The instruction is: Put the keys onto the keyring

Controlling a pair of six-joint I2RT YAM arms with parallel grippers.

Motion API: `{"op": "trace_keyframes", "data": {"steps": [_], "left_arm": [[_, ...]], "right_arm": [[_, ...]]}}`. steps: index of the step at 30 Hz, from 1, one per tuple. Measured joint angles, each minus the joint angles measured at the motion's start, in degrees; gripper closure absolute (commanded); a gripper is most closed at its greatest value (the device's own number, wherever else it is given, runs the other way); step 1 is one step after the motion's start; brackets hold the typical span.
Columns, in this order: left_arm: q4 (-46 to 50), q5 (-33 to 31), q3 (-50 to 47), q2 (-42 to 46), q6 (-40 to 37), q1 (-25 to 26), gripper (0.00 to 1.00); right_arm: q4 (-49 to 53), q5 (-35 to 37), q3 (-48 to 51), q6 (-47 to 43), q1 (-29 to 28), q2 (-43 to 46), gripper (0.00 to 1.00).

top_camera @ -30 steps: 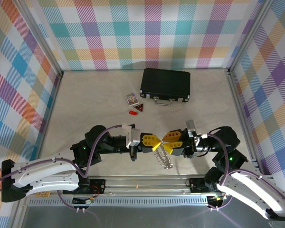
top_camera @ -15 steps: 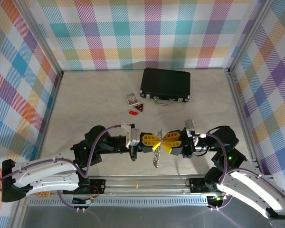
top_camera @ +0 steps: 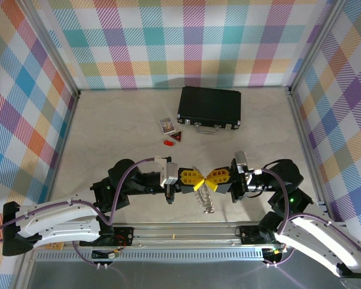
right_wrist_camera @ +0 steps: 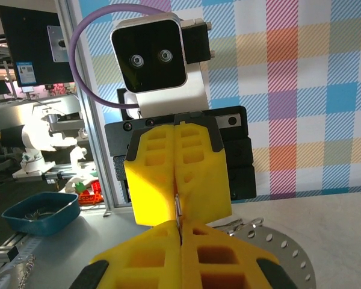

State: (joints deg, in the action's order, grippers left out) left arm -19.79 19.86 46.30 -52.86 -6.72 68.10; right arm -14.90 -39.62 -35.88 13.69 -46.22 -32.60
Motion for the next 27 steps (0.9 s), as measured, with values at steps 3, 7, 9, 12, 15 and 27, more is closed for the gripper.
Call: {"op": "trace_keyframes", "data": {"steps": [3,7,9,12,15,27], "left_arm": [[1.9,-1.4,0.1,0.5,-0.4,0.0,0.87],[11.5,-5.4,2.6,1.8,-3.4,0.1,0.66],[19.2,-8.2,6.0,2.4,-5.9,0.1,0.64],[29.2,-11.9,11.6,3.0,-8.9,0.1,0.63],[36.5,-14.2,16.3,2.7,-11.0,0.1,0.61],[45.3,-18.0,16.7,-1.2,-13.3,0.1,0.66]], "right_arm": [[3.8,0.9,-1.3,-2.2,0.0,0.0,1.00],[13.5,3.1,-5.5,-6.8,-0.3,-0.6,1.00],[18.3,4.5,-8.2,-9.3,-0.3,-1.3,1.00],[24.3,6.3,-11.5,-13.0,-0.3,-2.4,1.00],[29.0,8.3,-13.7,-15.3,-0.4,-4.7,1.00],[37.9,19.1,-15.8,-21.9,-7.2,-13.3,1.00]]}}
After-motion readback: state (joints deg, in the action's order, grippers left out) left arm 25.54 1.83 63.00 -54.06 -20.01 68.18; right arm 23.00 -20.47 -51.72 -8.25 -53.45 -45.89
